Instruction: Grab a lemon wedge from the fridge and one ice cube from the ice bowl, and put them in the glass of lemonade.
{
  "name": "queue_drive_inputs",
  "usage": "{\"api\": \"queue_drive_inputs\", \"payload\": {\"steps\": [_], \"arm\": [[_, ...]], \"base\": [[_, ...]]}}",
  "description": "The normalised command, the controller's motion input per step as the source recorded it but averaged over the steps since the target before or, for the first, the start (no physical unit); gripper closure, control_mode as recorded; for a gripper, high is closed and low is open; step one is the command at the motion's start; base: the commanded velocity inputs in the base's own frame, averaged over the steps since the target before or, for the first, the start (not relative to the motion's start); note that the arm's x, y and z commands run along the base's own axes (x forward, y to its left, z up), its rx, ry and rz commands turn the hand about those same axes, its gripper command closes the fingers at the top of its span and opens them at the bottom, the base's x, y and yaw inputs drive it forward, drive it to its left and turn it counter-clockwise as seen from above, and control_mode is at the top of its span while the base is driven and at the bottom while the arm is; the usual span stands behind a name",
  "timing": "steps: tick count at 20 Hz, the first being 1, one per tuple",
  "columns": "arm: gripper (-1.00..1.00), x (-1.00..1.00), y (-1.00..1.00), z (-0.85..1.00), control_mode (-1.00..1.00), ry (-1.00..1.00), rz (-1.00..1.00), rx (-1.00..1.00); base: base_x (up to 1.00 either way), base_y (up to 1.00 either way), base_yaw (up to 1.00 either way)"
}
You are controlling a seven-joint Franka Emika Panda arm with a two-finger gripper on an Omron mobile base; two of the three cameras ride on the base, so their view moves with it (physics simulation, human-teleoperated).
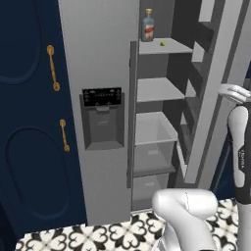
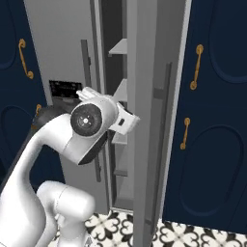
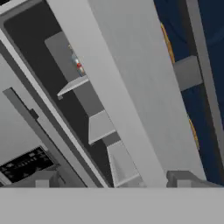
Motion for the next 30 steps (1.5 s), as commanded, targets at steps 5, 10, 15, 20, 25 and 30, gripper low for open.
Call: {"api": "queue_drive_inputs", "payload": {"steps": [5, 10, 15, 20, 25, 30], "arm": [[-1.0, 0.3, 0.83, 0.34, -1.0, 0.1, -0.03, -0.16], [-1.0, 0.95, 0.51, -0.4, -1.0, 0.32, -0.16, -0.41], [-1.0, 1.0, 0.17, -0.4, -1.0, 0.37, -0.25, -0.46], [-1.0, 0.61, 0.0, -0.15, -1.0, 0.27, -0.23, -0.27], [-1.0, 0.51, -0.14, -0.17, -1.0, 0.11, -0.13, -0.06], [-1.0, 0.68, -0.51, -0.07, -1.0, 0.27, -0.12, -0.05]], "base": [[0.0, 0.0, 0.0], [0.0, 0.0, 0.0], [0.0, 0.0, 0.0], [0.0, 0.0, 0.0], [0.0, 0.0, 0.0], [0.0, 0.0, 0.0]]}}
